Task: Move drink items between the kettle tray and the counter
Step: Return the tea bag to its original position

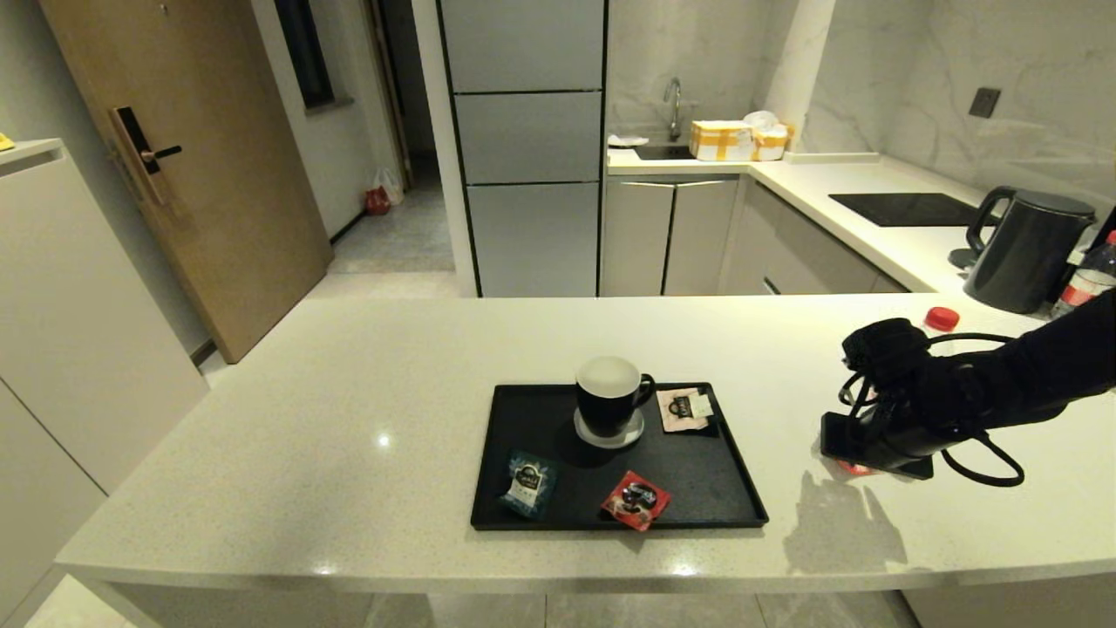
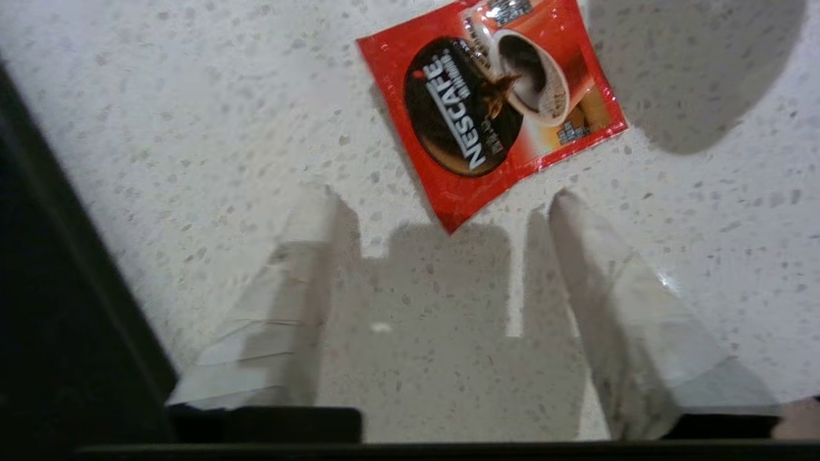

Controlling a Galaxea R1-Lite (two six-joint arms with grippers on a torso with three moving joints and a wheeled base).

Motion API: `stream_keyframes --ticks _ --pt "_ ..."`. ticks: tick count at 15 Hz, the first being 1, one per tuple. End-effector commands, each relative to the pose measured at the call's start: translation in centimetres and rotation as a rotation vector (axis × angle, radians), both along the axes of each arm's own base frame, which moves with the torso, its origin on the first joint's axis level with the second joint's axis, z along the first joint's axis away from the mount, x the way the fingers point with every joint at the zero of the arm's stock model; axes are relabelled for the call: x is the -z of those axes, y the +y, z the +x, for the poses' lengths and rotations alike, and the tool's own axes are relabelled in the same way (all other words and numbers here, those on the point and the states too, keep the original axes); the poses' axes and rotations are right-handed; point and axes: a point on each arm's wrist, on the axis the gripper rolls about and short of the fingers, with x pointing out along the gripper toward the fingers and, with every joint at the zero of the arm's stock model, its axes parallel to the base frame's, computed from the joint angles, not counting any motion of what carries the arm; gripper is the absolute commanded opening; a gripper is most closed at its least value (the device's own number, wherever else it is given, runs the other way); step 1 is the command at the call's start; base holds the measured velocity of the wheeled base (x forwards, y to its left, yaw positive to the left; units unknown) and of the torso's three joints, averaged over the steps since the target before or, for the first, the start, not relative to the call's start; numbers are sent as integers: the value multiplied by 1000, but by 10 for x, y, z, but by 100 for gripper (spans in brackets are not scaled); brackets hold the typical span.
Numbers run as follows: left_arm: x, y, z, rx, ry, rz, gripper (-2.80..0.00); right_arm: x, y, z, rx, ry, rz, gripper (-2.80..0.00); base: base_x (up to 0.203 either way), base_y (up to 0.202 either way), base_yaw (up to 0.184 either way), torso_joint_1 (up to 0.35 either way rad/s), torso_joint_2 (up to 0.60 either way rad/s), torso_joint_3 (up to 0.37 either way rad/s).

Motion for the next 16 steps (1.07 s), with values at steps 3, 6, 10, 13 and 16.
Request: stream_keyframes --ticks 3,6,10,13,16 --pt "0 0 0 -1 1 0 -280 15 0 11 28 -30 -25 0 0 0 0 0 0 0" --pt "0 0 0 -1 1 0 -280 18 0 16 32 -42 -25 0 0 0 0 0 0 0" --pt "0 0 0 -1 2 0 -280 19 0 19 47 -48 -17 0 0 0 0 0 0 0" --pt "0 0 0 -1 1 0 -280 24 0 21 58 -39 -33 -280 0 0 0 0 0 0" --pt "0 0 0 -1 1 0 -280 26 -1 20 68 -36 -42 -280 0 0 0 0 0 0"
